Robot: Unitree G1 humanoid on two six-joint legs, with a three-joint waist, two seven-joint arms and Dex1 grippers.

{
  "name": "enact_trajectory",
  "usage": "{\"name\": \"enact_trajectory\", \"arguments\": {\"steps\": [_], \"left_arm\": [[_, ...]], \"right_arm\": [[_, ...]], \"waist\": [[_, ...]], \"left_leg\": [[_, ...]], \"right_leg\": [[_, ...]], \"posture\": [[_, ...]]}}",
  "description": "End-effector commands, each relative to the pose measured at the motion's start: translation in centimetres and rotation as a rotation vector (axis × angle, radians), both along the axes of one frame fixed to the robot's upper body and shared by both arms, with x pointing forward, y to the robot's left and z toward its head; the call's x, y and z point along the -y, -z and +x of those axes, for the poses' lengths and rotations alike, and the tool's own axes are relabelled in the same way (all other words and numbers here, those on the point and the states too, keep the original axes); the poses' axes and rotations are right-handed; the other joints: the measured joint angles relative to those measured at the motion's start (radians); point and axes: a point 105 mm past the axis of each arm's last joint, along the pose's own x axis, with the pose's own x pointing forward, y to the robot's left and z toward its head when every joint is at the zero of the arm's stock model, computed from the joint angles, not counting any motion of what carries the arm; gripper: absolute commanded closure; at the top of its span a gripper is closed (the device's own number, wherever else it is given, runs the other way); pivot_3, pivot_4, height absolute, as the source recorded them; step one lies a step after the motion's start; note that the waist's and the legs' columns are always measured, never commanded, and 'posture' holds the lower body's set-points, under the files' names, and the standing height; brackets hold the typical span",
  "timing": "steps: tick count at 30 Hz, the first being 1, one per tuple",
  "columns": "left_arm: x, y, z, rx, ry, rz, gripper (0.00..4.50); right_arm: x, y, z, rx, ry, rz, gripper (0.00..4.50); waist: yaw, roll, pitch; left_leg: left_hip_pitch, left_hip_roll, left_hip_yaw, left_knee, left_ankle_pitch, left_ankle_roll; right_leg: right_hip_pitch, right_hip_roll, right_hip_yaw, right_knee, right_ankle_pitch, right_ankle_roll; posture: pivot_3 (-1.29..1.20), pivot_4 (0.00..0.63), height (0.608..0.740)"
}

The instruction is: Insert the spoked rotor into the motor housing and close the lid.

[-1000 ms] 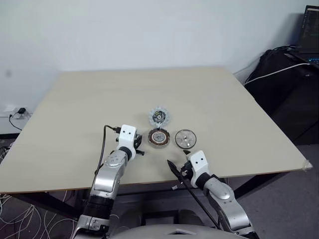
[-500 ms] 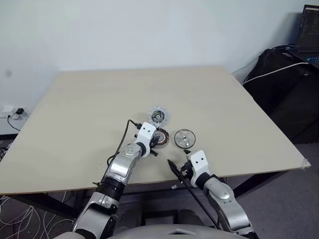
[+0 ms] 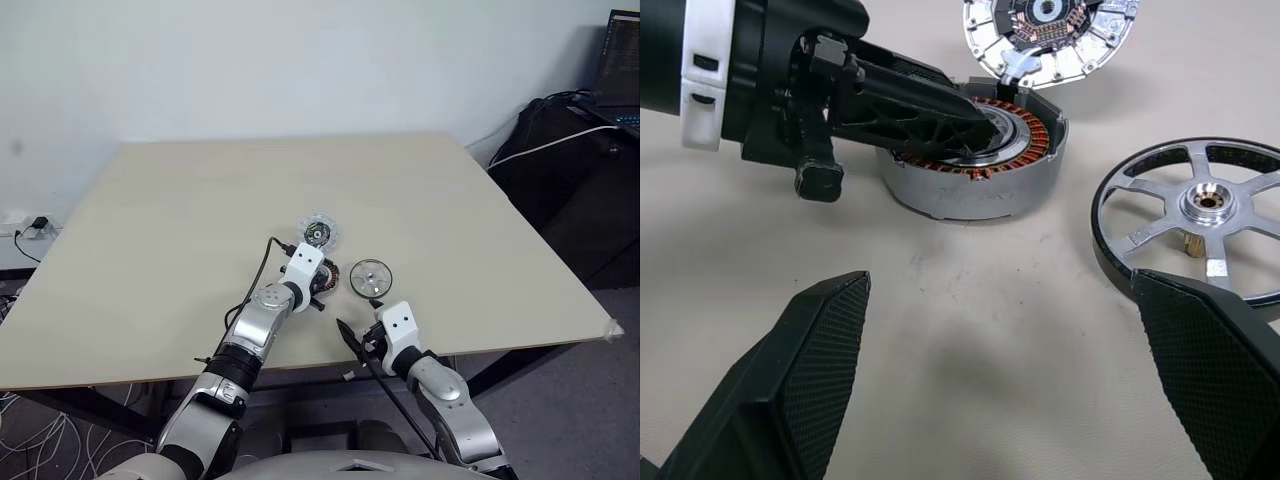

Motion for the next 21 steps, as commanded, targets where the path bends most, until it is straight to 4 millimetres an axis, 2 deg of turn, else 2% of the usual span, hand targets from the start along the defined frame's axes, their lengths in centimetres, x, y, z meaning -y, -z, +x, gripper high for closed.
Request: {"name": "enact_trajectory", "arguments": {"steps": [1,4,7,9,12,14,16,20,21], "left_arm": [[0.0,-1.1,0.5,0.041,-0.01,-0.015,2.16],[-0.5,-2.6,0.7,0.122,-0.05,-0.037,1.18],[-0.9,-4.5,0.5,0.21,-0.087,-0.095,1.18],[-1.9,-5.5,-0.2,0.248,-0.132,-0.143,1.18],[-4.1,-5.4,-1.4,0.249,-0.217,-0.175,1.78],[-5.3,-5.1,-2.3,0.245,-0.249,-0.173,2.48],[-7.5,-3.7,-3.4,0.221,-0.34,-0.159,3.11],[-10.0,-1.9,-6.1,0.242,-0.415,-0.123,4.44],[-10.5,-1.6,-6.7,0.261,-0.443,-0.106,4.5]], "right_arm": [[0.1,-1.2,0.6,0.051,0.005,0.015,0.0],[0.0,-1.2,0.6,0.051,0.004,0.014,0.0],[0.0,-1.2,0.5,0.052,0.005,0.014,0.0],[0.0,-1.2,0.4,0.05,0.006,0.015,0.0],[0.0,-1.3,0.4,0.049,0.006,0.017,0.0],[-0.1,-1.5,0.6,0.051,0.009,0.027,0.0],[-0.3,-1.7,1.1,0.044,0.013,0.023,0.0],[-1.2,-2.5,2.6,0.031,0.008,0.009,0.94],[-1.7,-2.9,3.1,0.029,0.0,0.011,1.25]], "waist": [[0.0,0.0,0.0],[-0.001,0.0,0.0],[0.001,0.0,0.0],[0.001,0.0,0.0],[-0.001,0.001,0.0],[0.0,0.001,0.0],[-0.001,0.002,-0.001],[-0.002,0.002,-0.001],[0.0,0.002,-0.001]], "left_leg": [[0.0,0.0,0.0,0.0,0.0,0.0],[0.0,0.0,0.0,0.0,0.0,0.0],[-0.001,0.0,0.0,0.0,0.0,0.0],[-0.001,0.0,0.0,0.0,0.0,0.0],[-0.001,0.0,0.0,0.0,-0.002,-0.003],[-0.001,0.001,0.0,0.0,-0.002,-0.003],[0.0,0.001,0.0,0.0,-0.002,-0.003],[0.0,0.001,0.0,0.0,-0.002,-0.003],[0.0,0.001,0.0,0.0,-0.002,-0.004]], "right_leg": [[0.0,0.0,0.0,0.0,0.0,0.0],[0.0,0.0,0.0,0.0,0.0,0.0],[0.0,0.0,0.0,0.0,0.001,0.0],[-0.001,-0.001,0.0,0.0,0.0,0.0],[-0.001,-0.001,0.001,0.0,0.0,-0.001],[-0.001,-0.001,0.0,0.0,0.0,-0.001],[-0.001,-0.001,0.0,0.0,0.0,-0.001],[-0.001,-0.001,0.001,0.0,0.0,-0.001],[-0.001,-0.001,0.001,0.001,0.0,-0.001]], "posture": [[0.0,0.0,0.74],[0.0,0.0,0.74],[0.0,0.0,0.74],[0.0,0.0,0.74],[0.0,0.0,0.74],[0.0,0.0,0.74],[0.0,0.0,0.74],[0.0,0.0,0.74],[0.0,0.0,0.74]]}}
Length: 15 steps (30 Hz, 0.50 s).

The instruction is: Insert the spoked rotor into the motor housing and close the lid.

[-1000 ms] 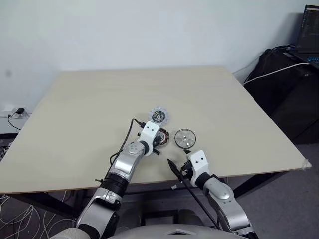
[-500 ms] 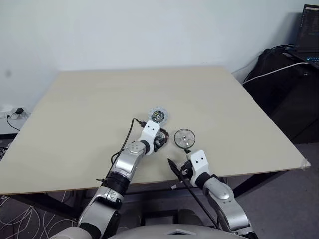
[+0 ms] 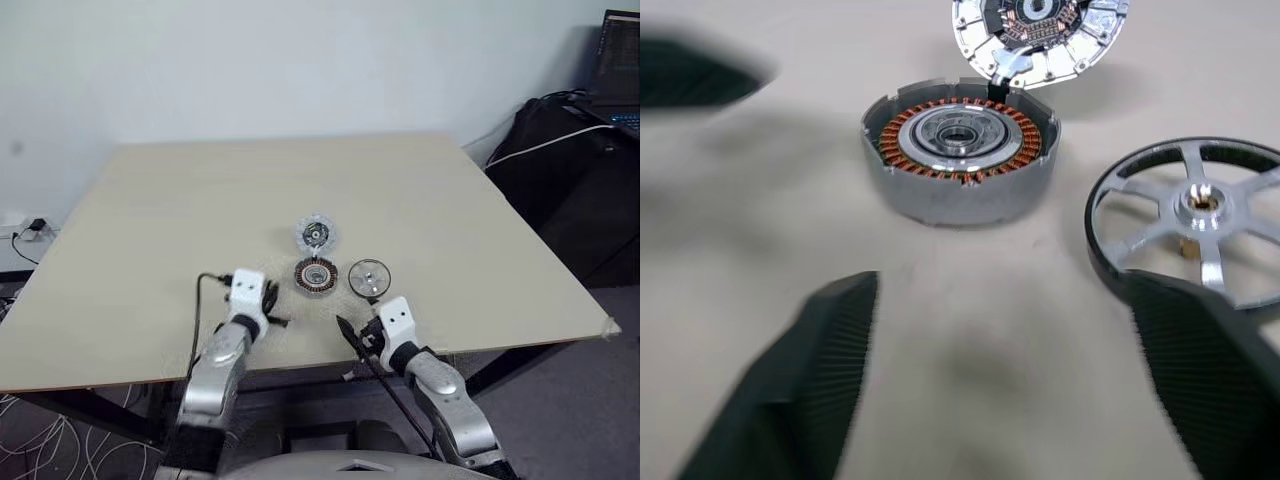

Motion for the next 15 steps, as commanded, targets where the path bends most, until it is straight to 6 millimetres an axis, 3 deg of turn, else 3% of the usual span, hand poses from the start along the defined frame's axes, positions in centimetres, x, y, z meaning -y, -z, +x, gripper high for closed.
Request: {"name": "enact_trajectory", "arguments": {"steps": [1,6,10,15], "left_arm": [[-1.1,-1.9,-0.5,0.149,-0.065,0.035,4.5],[-0.9,-0.8,-2.1,0.194,-0.064,0.098,4.5],[-0.6,-0.6,-2.2,0.191,-0.082,0.065,4.5],[-0.6,-0.5,-2.0,0.19,-0.077,0.061,4.5]], "right_arm": [[-1.4,-2.6,2.0,0.051,-0.019,0.017,1.61],[-4.1,-3.8,3.6,0.045,-0.099,-0.002,3.25],[-5.1,-4.0,4.7,0.008,-0.12,-0.015,4.48],[-5.7,-4.0,5.3,-0.105,-0.094,0.018,4.48]], "waist": [[0.002,0.0,0.0],[0.012,0.001,0.0],[0.011,0.001,0.0],[0.006,0.002,-0.001]], "left_leg": [[0.0,0.0,0.0,0.0,0.0,0.0],[0.0,0.0,0.0,0.0,0.0,-0.001],[-0.001,0.0,0.0,0.0,0.0,0.0],[-0.001,0.0,0.0,0.0,0.0,0.0]], "right_leg": [[0.0,0.0,0.0,0.0,0.0,0.0],[0.0,-0.001,-0.001,0.0,0.0,0.0],[0.0,-0.001,-0.001,0.0,0.0,0.0],[-0.001,0.0,-0.001,0.0,0.0,-0.001]], "posture": [[0.0,0.0,0.74],[0.0,0.0,0.74],[0.0,0.0,0.74],[0.0,0.0,0.74]]}}
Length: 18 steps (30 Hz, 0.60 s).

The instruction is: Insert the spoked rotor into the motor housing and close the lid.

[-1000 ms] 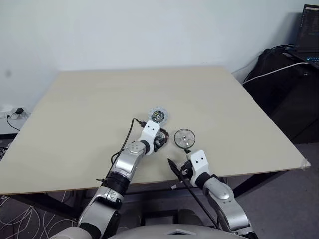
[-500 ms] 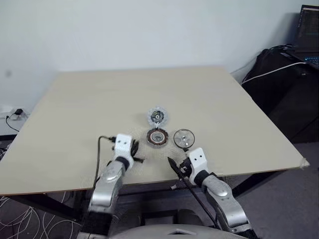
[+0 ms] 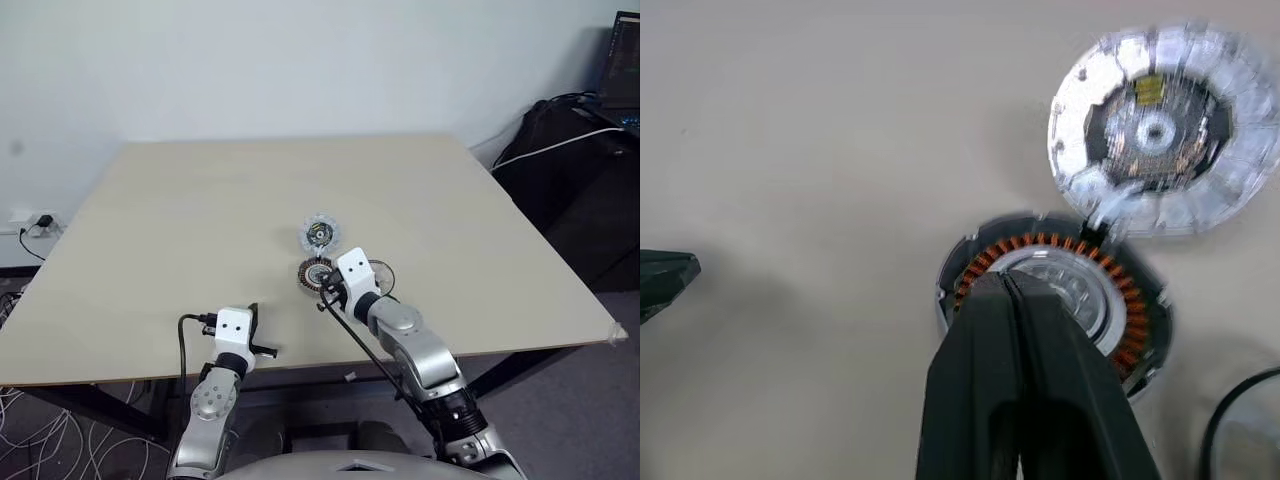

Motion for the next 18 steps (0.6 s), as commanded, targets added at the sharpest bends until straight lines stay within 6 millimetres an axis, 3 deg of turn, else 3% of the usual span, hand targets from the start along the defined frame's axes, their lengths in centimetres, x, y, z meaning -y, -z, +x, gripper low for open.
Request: {"name": "enact_trajectory", "arguments": {"steps": [1,8,18], "left_arm": [[0.2,-1.0,0.6,0.052,0.002,-0.016,4.5],[0.5,-1.5,0.5,0.091,0.038,-0.026,4.5],[1.1,-0.8,-0.3,0.026,0.129,-0.057,4.5]], "right_arm": [[-0.2,-0.7,0.5,-0.032,0.008,0.0,4.48],[-0.5,0.1,0.4,-0.114,-0.007,-0.042,4.48],[-1.1,0.8,1.4,-0.134,-0.008,-0.068,4.48]], "waist": [[-0.002,0.0,0.0],[-0.008,0.001,0.0],[-0.021,0.002,0.0]], "left_leg": [[0.0,0.0,0.0,0.0,0.0,0.0],[0.0,0.0,0.0,0.0,0.0,0.0],[0.0,0.0,0.0,-0.001,0.0,0.0]], "right_leg": [[0.0,0.0,0.0,0.0,0.0,0.0],[0.0,0.0,0.0,0.0,0.0,0.0],[-0.001,0.0,0.0,0.0,0.0,0.0]], "posture": [[0.0,0.0,0.74],[0.0,0.0,0.74],[0.0,0.0,0.74]]}}
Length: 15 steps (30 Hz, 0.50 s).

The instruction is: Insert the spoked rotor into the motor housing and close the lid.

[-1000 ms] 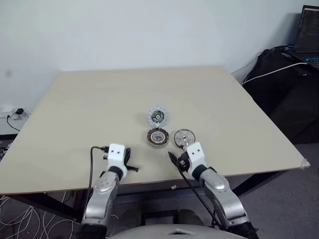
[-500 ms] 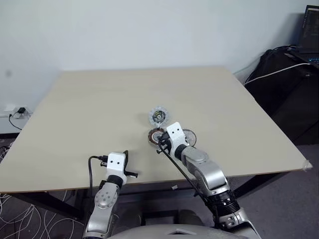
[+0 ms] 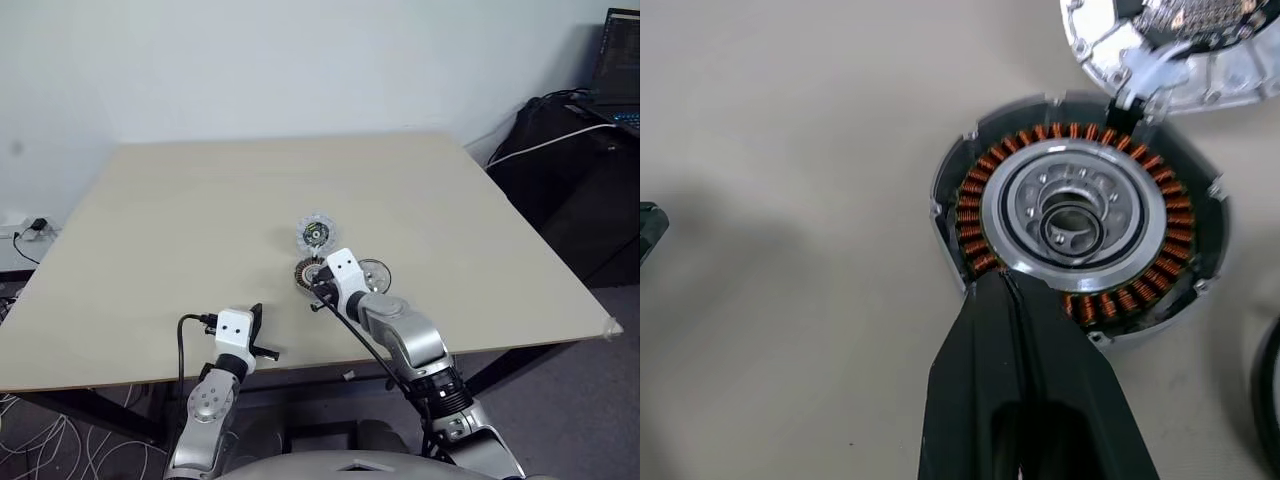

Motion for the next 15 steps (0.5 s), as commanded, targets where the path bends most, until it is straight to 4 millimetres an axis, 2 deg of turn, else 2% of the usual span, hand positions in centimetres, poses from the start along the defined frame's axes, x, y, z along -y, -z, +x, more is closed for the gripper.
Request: {"name": "enact_trajectory", "arguments": {"steps": [1,7,15], "left_arm": [[0.5,-1.0,0.2,0.02,0.039,-0.027,4.5],[0.7,-0.7,0.1,-0.013,0.071,-0.044,4.5],[0.9,-0.8,0.1,-0.018,0.079,-0.054,4.5]], "right_arm": [[-0.4,-1.2,1.4,0.059,0.005,0.001,4.48],[-0.3,-1.1,2.6,0.077,0.018,-0.022,4.48],[-0.3,-0.8,3.0,0.079,0.019,-0.036,4.48]], "waist": [[-0.006,0.0,0.0],[-0.018,0.001,0.0],[-0.018,0.002,0.001]], "left_leg": [[0.0,0.0,0.0,0.0,0.0,0.0],[0.0,0.0,0.0,-0.001,0.0,0.0],[0.0,0.0,0.0,-0.001,0.0,0.001]], "right_leg": [[0.0,0.0,0.0,0.0,0.0,0.0],[0.0,0.0,0.0,0.0,0.0,0.0],[-0.001,0.0,0.0,0.0,0.002,-0.003]], "posture": [[0.0,0.0,0.74],[0.0,0.0,0.74],[0.0,0.0,0.74]]}}
